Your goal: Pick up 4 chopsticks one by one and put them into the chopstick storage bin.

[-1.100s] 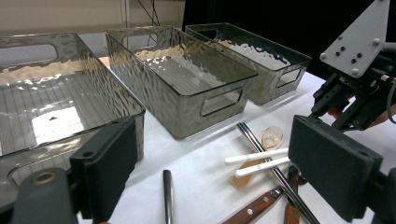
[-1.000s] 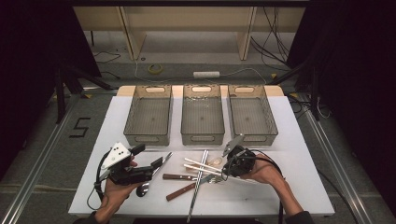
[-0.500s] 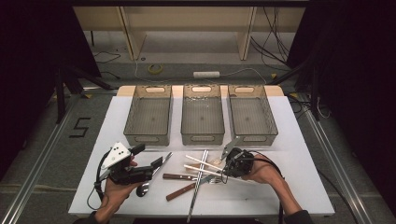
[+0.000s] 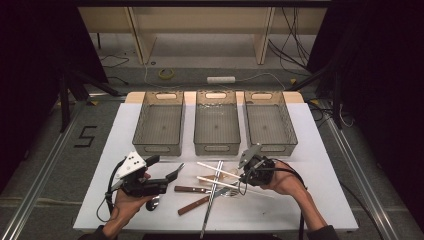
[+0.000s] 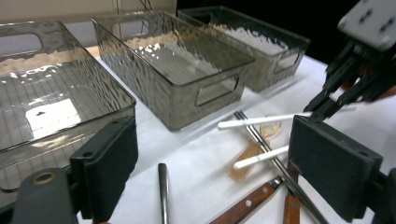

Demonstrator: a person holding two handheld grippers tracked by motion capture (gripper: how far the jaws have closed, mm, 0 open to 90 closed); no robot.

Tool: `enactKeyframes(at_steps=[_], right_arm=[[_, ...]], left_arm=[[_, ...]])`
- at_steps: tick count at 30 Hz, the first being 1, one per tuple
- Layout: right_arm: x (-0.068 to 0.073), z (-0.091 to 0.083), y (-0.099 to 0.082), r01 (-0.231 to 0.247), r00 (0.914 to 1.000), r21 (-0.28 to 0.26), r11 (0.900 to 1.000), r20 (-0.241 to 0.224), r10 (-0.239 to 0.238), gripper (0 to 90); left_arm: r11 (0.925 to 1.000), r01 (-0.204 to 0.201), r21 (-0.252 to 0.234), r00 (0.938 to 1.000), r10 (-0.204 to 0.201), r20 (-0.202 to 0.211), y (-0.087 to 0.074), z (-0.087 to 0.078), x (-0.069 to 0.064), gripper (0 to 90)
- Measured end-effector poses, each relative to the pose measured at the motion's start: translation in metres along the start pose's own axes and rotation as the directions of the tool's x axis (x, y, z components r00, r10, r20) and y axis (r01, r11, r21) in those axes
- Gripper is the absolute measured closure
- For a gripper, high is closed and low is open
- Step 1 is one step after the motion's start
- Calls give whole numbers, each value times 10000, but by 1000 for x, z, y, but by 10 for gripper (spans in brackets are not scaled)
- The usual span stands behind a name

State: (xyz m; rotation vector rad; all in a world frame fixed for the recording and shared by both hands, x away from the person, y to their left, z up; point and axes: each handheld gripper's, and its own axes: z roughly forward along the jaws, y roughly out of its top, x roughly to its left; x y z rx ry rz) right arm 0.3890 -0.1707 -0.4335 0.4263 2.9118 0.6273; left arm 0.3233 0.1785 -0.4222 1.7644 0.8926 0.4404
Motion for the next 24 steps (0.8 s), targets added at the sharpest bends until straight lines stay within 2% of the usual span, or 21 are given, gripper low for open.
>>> enactKeyframes(at_steps=[5, 10, 14, 15, 16, 17, 18, 19, 24], right_arm=[[6, -8, 5, 132, 9999, -205, 9997, -85, -134, 862], [12, -14, 10, 305, 9993, -344, 9989, -213, -312, 862], [20, -18, 17, 564, 9979, -446, 9974, -285, -577, 862], [22, -19, 18, 620, 9975, -433, 9971, -323, -634, 862], [24, -19, 20, 730, 9966, -412, 9965, -355, -744, 862], [26, -19, 21, 798, 9959, -507, 9955, -395, -818, 862], [26, -19, 21, 798, 9959, -507, 9955, -395, -818, 862], [28, -19, 23, 874, 9952, -508, 9949, -392, -894, 862], [33, -18, 26, 1127, 9922, -400, 9928, -491, -1146, 862]], left_arm=[[9965, -501, 667, 9969, 459, 634, 3, 13, -3, 152], [9886, -879, 1220, 9893, 723, 1267, 8, 24, -6, 152], [9775, -1262, 1690, 9838, 1014, 1479, 12, 33, -10, 153], [9775, -1262, 1690, 9838, 1014, 1479, 12, 33, -10, 152], [9709, -1564, 1813, 9786, 1275, 1618, 14, 36, -14, 150], [9666, -1706, 1911, 9763, 1397, 1652, 14, 37, -16, 150], [9666, -1706, 1911, 9763, 1397, 1652, 14, 37, -16, 150], [9515, -2100, 2247, 9685, 1710, 1810, 14, 42, -20, 150], [9131, -2898, 2867, 9492, 2357, 2087, 12, 50, -29, 152]])
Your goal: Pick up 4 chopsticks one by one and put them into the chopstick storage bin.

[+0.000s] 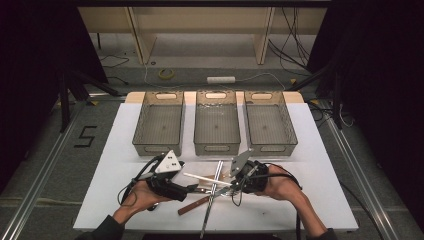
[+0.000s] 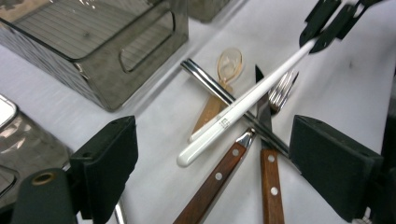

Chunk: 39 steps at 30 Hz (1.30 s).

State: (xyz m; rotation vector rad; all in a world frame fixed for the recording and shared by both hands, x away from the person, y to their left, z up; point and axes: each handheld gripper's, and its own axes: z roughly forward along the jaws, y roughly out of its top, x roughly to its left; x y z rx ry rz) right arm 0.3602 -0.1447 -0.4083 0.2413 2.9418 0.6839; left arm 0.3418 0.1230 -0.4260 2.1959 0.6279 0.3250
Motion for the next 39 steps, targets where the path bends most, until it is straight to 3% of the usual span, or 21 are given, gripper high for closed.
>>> enactKeyframes(at_steps=[8, 13, 18, 22, 24, 26, 33, 35, 36, 37, 39], right_arm=[[11, 5, 9, 486, 9986, 182, 9987, -192, -483, 862], [17, 5, 14, 692, 9969, 299, 9972, -394, -680, 862], [21, 7, 17, 765, 9960, 436, 9961, -492, -744, 862], [22, 7, 18, 865, 9950, 446, 9953, -546, -840, 862], [22, 6, 18, 909, 9947, 450, 9948, -530, -885, 862], [22, 6, 19, 1083, 9927, 450, 9931, -579, -1056, 862], [24, 8, 19, 1231, 9904, 478, 9912, -684, -1197, 862], [24, 9, 19, 1367, 9884, 479, 9894, -733, -1331, 862], [24, 9, 18, 1401, 9878, 497, 9889, -761, -1361, 861], [25, 9, 18, 1398, 9876, 552, 9886, -794, -1352, 861], [26, 9, 18, 1464, 9860, 582, 9875, -887, -1410, 860]], left_arm=[[9942, -791, 730, 9957, 752, 542, 3, 6, -7, 246], [9798, -1648, 1133, 9843, 1561, 821, 3, 8, -16, 331], [9708, -2095, 1169, 9748, 1979, 1032, 4, 8, -22, 434], [9583, -2462, 1449, 9660, 2305, 1168, 3, 9, -26, 504], [9530, -2624, 1517, 9616, 2452, 1233, 2, 10, -27, 536], [9533, -2610, 1519, 9615, 2428, 1285, 2, 10, -28, 580], [9431, -2871, 1675, 9527, 2628, 1528, 1, 12, -30, 685], [9376, -3019, 1725, 9465, 2732, 1715, 1, 13, -31, 722], [9376, -3019, 1725, 9465, 2732, 1715, 1, 13, -31, 736], [9327, -3152, 1751, 9403, 2819, 1910, 1, 13, -31, 746], [9279, -3280, 1770, 9341, 2907, 2070, 0, 13, -33, 765]])
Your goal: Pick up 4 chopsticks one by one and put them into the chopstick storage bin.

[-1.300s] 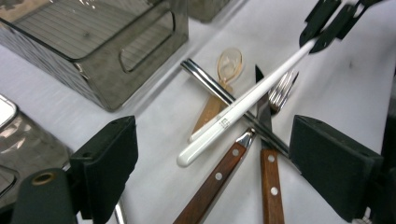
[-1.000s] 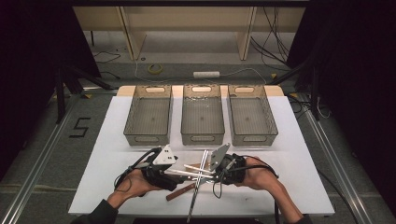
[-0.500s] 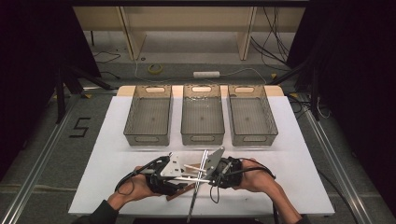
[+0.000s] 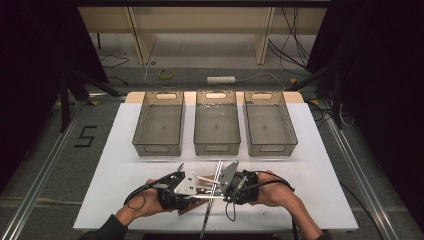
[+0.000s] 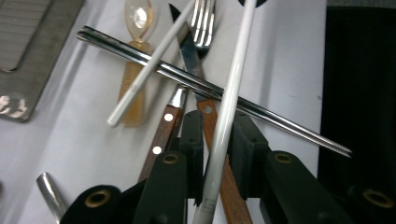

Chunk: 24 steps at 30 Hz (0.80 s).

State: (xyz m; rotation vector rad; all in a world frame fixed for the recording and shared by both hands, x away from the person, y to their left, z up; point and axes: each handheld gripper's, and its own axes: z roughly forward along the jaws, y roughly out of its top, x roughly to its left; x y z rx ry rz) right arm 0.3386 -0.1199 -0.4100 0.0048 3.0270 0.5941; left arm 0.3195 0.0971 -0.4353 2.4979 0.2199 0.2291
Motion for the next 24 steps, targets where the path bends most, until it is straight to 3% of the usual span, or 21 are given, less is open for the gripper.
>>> enactKeyframes(at_steps=[4, 5, 7, 11, 15, 18, 19, 20, 24], right_arm=[[0, 1, -1, 210, 9998, 28, 9998, 26, -210, 825], [-2, 0, -2, 169, 9998, -87, 9998, 141, -168, 795], [-4, -4, -4, -212, 9998, -300, 9993, -22, 211, 727], [-10, -16, -8, -837, 9961, -1393, 9867, 176, 870, 586], [-15, -29, -14, -1716, 9804, -2487, 9533, 520, 1900, 482], [-16, -35, -19, -2233, 9592, -3361, 9150, 916, 2677, 407], [-15, -36, -21, -2336, 9520, -3613, 9027, 1037, 2879, 384], [-15, -37, -23, -2478, 9426, -3855, 8888, 1160, 3131, 373], [-13, -38, -34, -2841, 9107, -4725, 8343, 1390, 3889, 363]], left_arm=[[9996, -297, 28, 9981, 295, 545, 0, 1, -4, 817], [9995, -306, 33, 9984, 304, 481, 0, 1, -4, 824], [9991, -392, 182, 9979, 382, 519, 0, -1, -4, 826], [9999, 4, 118, 9997, -7, 258, -1, -4, 0, 827], [9982, 603, -14, 9981, -603, -134, -4, -6, 6, 826], [9935, 1120, -188, 9924, -1128, -495, -7, -9, 11, 826], [9935, 1120, -188, 9924, -1128, -495, -7, -9, 11, 826], [9891, 1447, -289, 9865, -1464, -728, -9, -12, 14, 826], [9717, 2256, -696, 9686, -2314, -914, -13, -17, 21, 826]])
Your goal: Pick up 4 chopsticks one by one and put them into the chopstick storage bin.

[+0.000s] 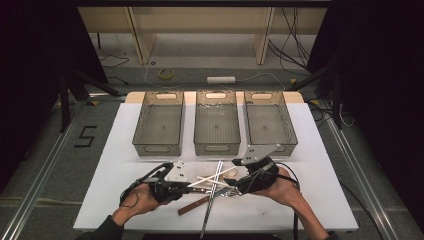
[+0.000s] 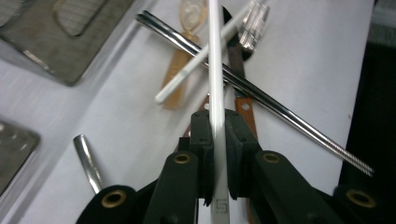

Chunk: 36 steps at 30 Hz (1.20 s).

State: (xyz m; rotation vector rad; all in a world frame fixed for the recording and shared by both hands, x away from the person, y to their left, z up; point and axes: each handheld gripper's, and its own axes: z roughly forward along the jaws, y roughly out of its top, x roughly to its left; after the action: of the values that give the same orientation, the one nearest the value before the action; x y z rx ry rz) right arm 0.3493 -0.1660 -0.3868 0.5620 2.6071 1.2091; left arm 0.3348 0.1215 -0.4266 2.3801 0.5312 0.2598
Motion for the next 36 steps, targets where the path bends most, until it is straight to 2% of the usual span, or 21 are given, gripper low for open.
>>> enactKeyframes(at_steps=[5, 6, 9, 12, 13, 15, 18, 22, 23, 24, 25, 26, 27, 28, 29, 30, 31, 33, 34, 35, 36], right_arm=[[-4, -6, -13, -790, 9960, -827, 9934, 351, 821, 363], [-7, -8, -22, -1143, 9918, -1062, 9878, 451, 1196, 356], [-9, -9, -29, -1421, 9875, -1171, 9829, 514, 1489, 348], [-10, -10, -40, -1798, 9795, -1400, 9737, 662, 1904, 345], [-10, -10, -41, -1810, 9786, -1504, 9719, 711, 1932, 345], [-11, -11, -45, -2018, 9738, -1659, 9653, 714, 2159, 345], [-10, -12, -49, -2047, 9726, -1657, 9647, 762, 2195, 344], [-8, -13, -54, -2072, 9720, -1662, 9641, 767, 2222, 345], [-8, -14, -54, -2067, 9717, -1657, 9643, 802, 2221, 345], [-7, -14, -55, -2107, 9710, -1659, 9634, 781, 2258, 344], [-7, -14, -55, -2107, 9710, -1659, 9634, 781, 2258, 344], [-6, -14, -57, -2108, 9710, -1657, 9634, 779, 2259, 342], [-6, -14, -57, -2108, 9710, -1657, 9634, 779, 2259, 342], [-5, -15, -58, -2125, 9710, -1633, 9634, 751, 2269, 339], [-4, -15, -58, -2141, 9706, -1644, 9629, 756, 2287, 336], [-4, -15, -59, -2132, 9708, -1668, 9627, 743, 2279, 330], [-4, -15, -59, -2132, 9708, -1668, 9627, 743, 2279, 330], [-2, -15, -60, -2129, 9711, -1677, 9626, 726, 2274, 322], [-1, -15, -61, -2146, 9708, -1638, 9629, 727, 2287, 320], [-1, -15, -61, -2154, 9710, -1646, 9625, 685, 2290, 319], [-1, -15, -61, -2172, 9709, -1628, 9625, 662, 2303, 317]], left_arm=[[9970, 675, -389, 9971, -688, -326, -1, -5, 7, 826], [9925, 1058, -619, 9930, -1088, -465, -1, -7, 11, 826], [9884, 1299, -783, 9886, -1352, -659, -2, -10, 15, 826], [9783, 1766, -1079, 9778, -1870, -950, -1, -14, 23, 826], [9783, 1766, -1079, 9778, -1870, -950, -1, -14, 23, 826], [9663, 2215, -1309, 9649, -2366, -1141, 0, -16, 34, 826], [9551, 2564, -1483, 9516, -2764, -1348, 0, -19, 46, 826], [9321, 3147, -1793, 9264, -3428, -1561, -1, -24, 65, 826], [9321, 3147, -1793, 9264, -3428, -1561, -1, -24, 65, 826], [9226, 3368, -1881, 9124, -3691, -1768, -1, -27, 75, 826], [9226, 3368, -1881, 9124, -3691, -1768, -1, -27, 75, 826], [9129, 3562, -1993, 9011, -3920, -1852, -2, -28, 83, 826], [9129, 3562, -1993, 9011, -3920, -1852, -2, -28, 83, 826], [9034, 3731, -2114, 8892, -4133, -1965, -2, -30, 92, 826], [9034, 3731, -2114, 8892, -4133, -1965, -2, -30, 92, 826], [8956, 3876, -2185, 8775, -4310, -2103, -3, -31, 101, 826], [8956, 3876, -2185, 8775, -4310, -2103, -3, -31, 101, 826], [8746, 4246, -2339, 8557, -4721, -2120, -5, -32, 115, 826], [8678, 4346, -2410, 8482, -4843, -2144, -6, -32, 119, 826], [8678, 4346, -2410, 8482, -4843, -2144, -6, -32, 119, 826], [8597, 4493, -2428, 8363, -5004, -2242, -6, -32, 126, 826]])
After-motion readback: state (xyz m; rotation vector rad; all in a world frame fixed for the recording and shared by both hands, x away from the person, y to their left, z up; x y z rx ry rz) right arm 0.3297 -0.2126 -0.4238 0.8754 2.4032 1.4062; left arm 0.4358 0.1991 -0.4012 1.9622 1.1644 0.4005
